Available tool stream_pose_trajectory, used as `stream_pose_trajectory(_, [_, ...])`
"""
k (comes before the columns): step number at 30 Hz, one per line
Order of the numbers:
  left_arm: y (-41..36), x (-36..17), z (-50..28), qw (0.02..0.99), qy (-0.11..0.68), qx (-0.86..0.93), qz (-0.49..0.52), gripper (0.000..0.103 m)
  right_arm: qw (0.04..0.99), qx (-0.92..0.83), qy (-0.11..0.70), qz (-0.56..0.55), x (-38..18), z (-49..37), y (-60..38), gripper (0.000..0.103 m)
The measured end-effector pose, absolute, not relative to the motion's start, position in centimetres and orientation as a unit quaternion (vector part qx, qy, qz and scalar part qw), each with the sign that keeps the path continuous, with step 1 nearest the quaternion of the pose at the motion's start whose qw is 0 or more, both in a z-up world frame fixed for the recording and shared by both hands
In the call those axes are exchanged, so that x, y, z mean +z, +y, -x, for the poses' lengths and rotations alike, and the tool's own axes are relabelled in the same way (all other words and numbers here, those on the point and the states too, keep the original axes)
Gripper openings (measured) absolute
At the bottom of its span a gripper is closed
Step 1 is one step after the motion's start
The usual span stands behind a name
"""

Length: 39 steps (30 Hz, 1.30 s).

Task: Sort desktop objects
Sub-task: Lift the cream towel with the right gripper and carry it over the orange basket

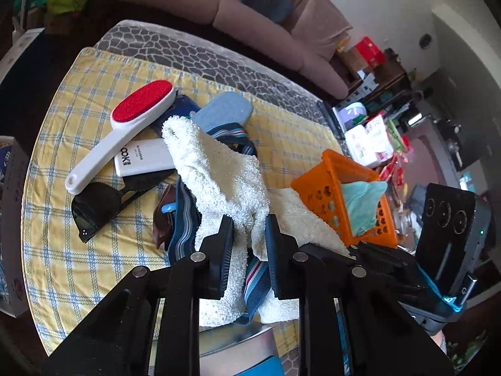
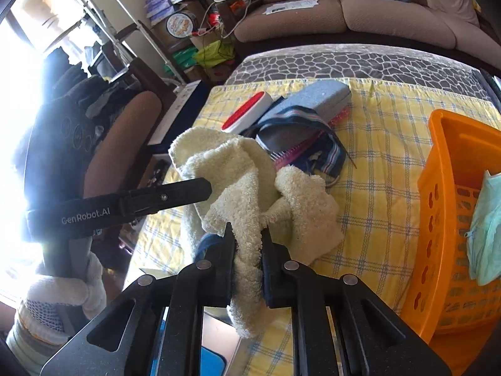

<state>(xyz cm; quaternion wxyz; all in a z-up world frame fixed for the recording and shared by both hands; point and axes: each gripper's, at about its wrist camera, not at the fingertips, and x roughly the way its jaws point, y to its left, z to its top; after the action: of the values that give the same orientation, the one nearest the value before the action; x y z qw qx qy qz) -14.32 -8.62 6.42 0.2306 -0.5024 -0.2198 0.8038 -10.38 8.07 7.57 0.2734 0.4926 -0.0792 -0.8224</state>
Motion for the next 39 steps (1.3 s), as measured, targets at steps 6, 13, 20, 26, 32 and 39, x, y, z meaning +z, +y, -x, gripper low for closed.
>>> stream_pose_trajectory(6, [-7.5, 12.9, 14.7, 0.257, -0.210, 0.822, 0.463, 0.018, 0.282, -0.839, -0.098, -0.455, 12.9, 11.0, 8.8, 0.012])
stream_pose_trajectory(13, [-6.6, 17.8, 14.1, 0.263, -0.194, 0.836, 0.441, 0.020, 0.290, -0.852, -0.122, -0.419, 18.5, 11.2, 10.7, 0.012])
stream_pose_trajectory(20, [-7.6, 16.3, 12.3, 0.270, -0.200, 0.847, 0.413, 0.103, 0.292, -0.858, -0.133, -0.400, 21.8, 10.7, 11.9, 0.012])
stream_pose_trajectory(26, [-4.8, 11.9, 12.8, 0.244, -0.157, 0.839, 0.460, 0.103, 0.291, -0.866, -0.114, -0.391, 23.9, 10.0, 12.3, 0.012])
stream_pose_trajectory(32, [-3.1, 9.7, 13.1, 0.215, -0.138, 0.846, 0.468, 0.103, 0.298, -0.866, -0.102, -0.388, 25.4, 9.4, 12.8, 0.012])
stream_pose_trajectory(39, [-3.0, 9.1, 14.9, 0.207, -0.149, 0.847, 0.467, 0.101, 0.311, -0.869, -0.083, -0.375, 28.1, 7.9, 13.3, 0.012])
